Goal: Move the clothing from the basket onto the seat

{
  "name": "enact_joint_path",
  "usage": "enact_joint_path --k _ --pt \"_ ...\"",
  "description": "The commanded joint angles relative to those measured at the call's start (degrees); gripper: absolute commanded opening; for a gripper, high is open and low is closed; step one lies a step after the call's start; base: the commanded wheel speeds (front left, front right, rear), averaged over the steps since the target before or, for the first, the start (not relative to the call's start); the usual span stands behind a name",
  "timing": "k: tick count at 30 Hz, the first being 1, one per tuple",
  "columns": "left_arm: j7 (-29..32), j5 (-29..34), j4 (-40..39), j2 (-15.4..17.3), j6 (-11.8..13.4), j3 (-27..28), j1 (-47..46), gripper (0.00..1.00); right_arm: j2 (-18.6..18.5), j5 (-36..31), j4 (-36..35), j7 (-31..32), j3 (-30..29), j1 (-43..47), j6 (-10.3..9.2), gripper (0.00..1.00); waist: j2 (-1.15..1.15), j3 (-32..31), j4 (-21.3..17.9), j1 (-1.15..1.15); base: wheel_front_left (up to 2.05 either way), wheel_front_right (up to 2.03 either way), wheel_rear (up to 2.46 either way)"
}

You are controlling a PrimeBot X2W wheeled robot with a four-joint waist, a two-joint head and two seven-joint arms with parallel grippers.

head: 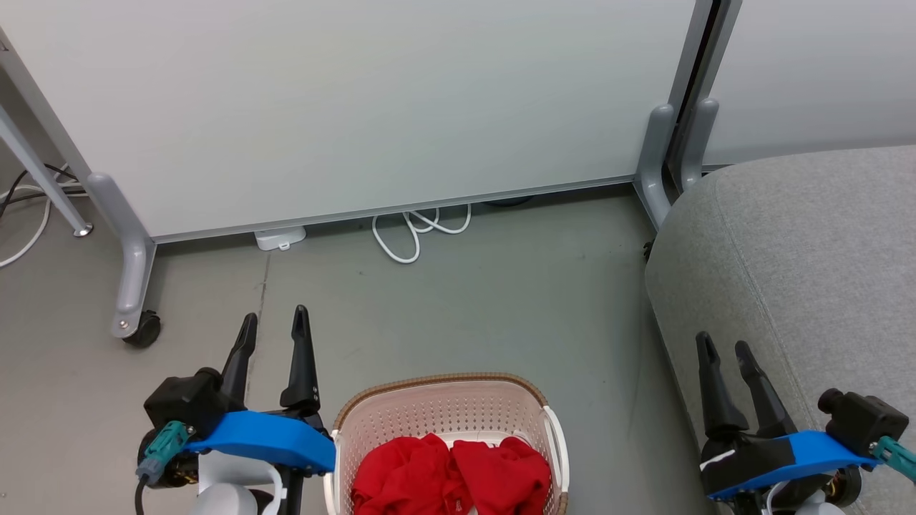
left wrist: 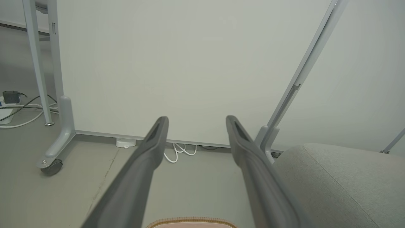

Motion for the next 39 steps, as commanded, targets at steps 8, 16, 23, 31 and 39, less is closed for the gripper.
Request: enact_joint_path --k 8,16,23,31,39 --pt "-1.6 5.0 -0.3 0.9 0.6 -1.6 -1.2 1.0 -0.5 -4.9 -0.2 -1.5 0.6 -0.7 0.11 1.0 0.0 0.2 0.0 -0.01 0.0 0.0 0.0" --pt "-2.6 8.8 -0.4 1.0 0.2 -2.7 -1.3 1.0 -0.5 -8.9 -0.3 -2.6 0.9 -0.6 0.12 1.0 0.0 0.3 0.1 -0.01 0.0 0.0 0.0" --pt "-3.4 11.5 -0.1 0.8 -0.5 -2.9 -1.3 1.0 -0.5 -12.0 -0.1 -3.4 1.2 -0.7 0.12 1.0 0.0 0.5 0.2 -0.01 0.0 0.0 0.0" --pt "-4.3 14.5 0.5 0.3 -1.4 -2.5 -1.2 1.0 -0.5 -15.5 0.0 -4.3 1.3 -0.7 0.13 1.0 0.0 0.7 0.2 -0.01 0.0 0.0 0.0" --pt "-5.1 17.2 2.0 -0.3 -2.1 -1.8 -1.4 1.0 -0.6 -18.8 0.3 -5.2 1.3 -0.7 0.13 1.0 0.0 0.8 0.2 -0.01 0.0 0.0 0.0"
